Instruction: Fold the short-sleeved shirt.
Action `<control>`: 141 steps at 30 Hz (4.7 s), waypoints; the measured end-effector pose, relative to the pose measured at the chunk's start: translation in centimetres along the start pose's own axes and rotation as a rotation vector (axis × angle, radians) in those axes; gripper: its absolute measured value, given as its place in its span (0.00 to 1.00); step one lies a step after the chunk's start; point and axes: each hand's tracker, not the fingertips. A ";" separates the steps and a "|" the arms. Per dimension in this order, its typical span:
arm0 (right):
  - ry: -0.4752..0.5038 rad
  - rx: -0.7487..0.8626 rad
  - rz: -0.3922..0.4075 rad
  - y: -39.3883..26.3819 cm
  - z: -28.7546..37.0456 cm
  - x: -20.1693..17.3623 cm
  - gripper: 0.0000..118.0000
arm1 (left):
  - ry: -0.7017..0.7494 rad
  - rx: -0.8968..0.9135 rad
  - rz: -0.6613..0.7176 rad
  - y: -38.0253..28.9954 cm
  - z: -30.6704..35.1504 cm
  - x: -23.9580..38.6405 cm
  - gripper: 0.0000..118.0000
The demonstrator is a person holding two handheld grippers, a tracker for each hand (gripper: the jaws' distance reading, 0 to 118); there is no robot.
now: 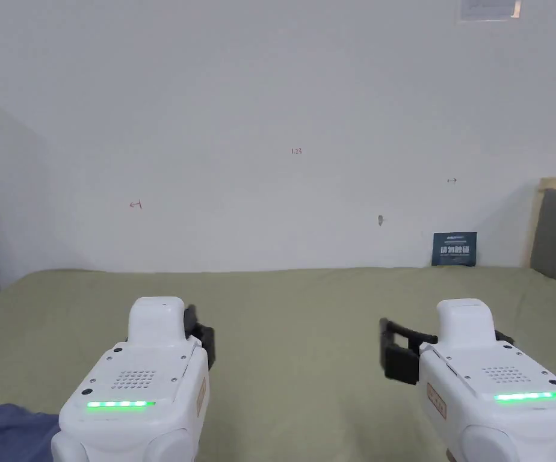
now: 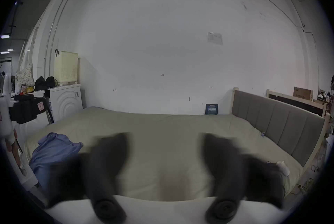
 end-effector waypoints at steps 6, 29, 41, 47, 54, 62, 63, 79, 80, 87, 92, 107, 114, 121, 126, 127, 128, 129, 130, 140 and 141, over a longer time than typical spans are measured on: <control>-0.045 0.023 -0.008 0.5 0.1 -0.4 0.02 | -0.001 0.012 -0.014 0.3 0.1 0.1 0.00; 0.310 -0.060 0.017 -1.0 -5.1 -14.6 0.01 | 0.357 -0.129 0.033 -1.7 2.9 -15.3 0.00; 0.563 -0.106 0.050 -4.0 -6.2 -24.5 0.01 | 0.626 -0.226 0.085 -5.1 8.0 -25.9 0.00; 0.580 -0.125 0.050 -4.9 -7.6 -25.4 0.01 | 0.616 -0.273 0.068 -6.1 6.9 -26.4 0.00; 0.577 -0.137 0.079 -5.9 -8.2 -25.2 0.01 | 0.533 -0.387 0.073 -8.6 1.6 -27.6 0.00; 0.600 -0.230 0.108 -9.7 -9.0 -24.2 0.01 | 0.380 -0.654 0.134 -14.3 -9.8 -29.6 0.00; 0.602 -0.243 0.114 -10.2 -9.1 -24.1 0.01 | 0.367 -0.675 0.143 -14.9 -10.9 -29.8 0.00; 0.579 -0.388 0.090 -14.9 -11.3 -22.5 0.01 | 0.310 -0.991 0.146 -22.0 -19.4 -31.5 0.97; 0.576 -0.393 0.085 -14.9 -11.2 -22.3 0.01 | 0.316 -1.013 0.140 -22.5 -19.7 -31.5 0.97; 0.544 -0.401 0.109 -14.3 -10.5 -20.3 0.01 | 0.283 -1.086 0.206 -23.3 -20.1 -32.1 0.80; 0.494 -0.405 0.088 -13.3 -9.3 -17.4 0.01 | 0.335 -0.988 0.115 -21.4 -18.9 -31.4 0.02; 0.193 -0.337 0.011 -9.2 -1.1 -3.0 0.01 | 0.022 -0.719 -0.008 -6.1 -14.9 -14.9 0.02; 0.039 -0.309 0.009 -8.4 0.9 2.3 0.01 | -0.267 -0.644 -0.041 -2.3 -18.4 -0.1 0.02; -0.093 -0.324 -0.047 -9.0 -0.3 7.1 0.01 | -0.482 -0.698 -0.042 -5.4 -23.1 15.2 0.02; -0.125 -0.358 -0.048 -10.0 -1.7 8.8 0.01 | -0.491 -0.859 -0.084 -13.5 -26.8 20.6 0.02; -0.129 -0.369 -0.050 -10.4 -2.0 9.0 0.01 | -0.478 -0.892 -0.092 -15.2 -27.4 21.2 0.02; -0.131 -0.375 -0.050 -10.6 -2.3 9.2 0.01 | -0.471 -0.898 -0.095 -16.3 -27.8 21.5 0.06; -0.130 -0.382 -0.050 -10.7 -2.5 9.4 0.01 | -0.476 -0.898 -0.090 -17.0 -28.0 21.5 0.30; -0.130 -0.387 -0.048 -10.8 -2.7 9.5 0.01 | -0.455 -0.909 -0.080 -17.4 -27.7 21.4 0.67; -0.092 -0.357 -0.051 -9.6 -2.2 7.8 0.01 | -0.327 -0.601 -0.002 -8.7 -17.1 11.2 0.95; -0.088 -0.350 -0.047 -9.4 -1.9 7.4 0.01 | -0.290 -0.541 0.002 -7.5 -15.2 9.7 0.91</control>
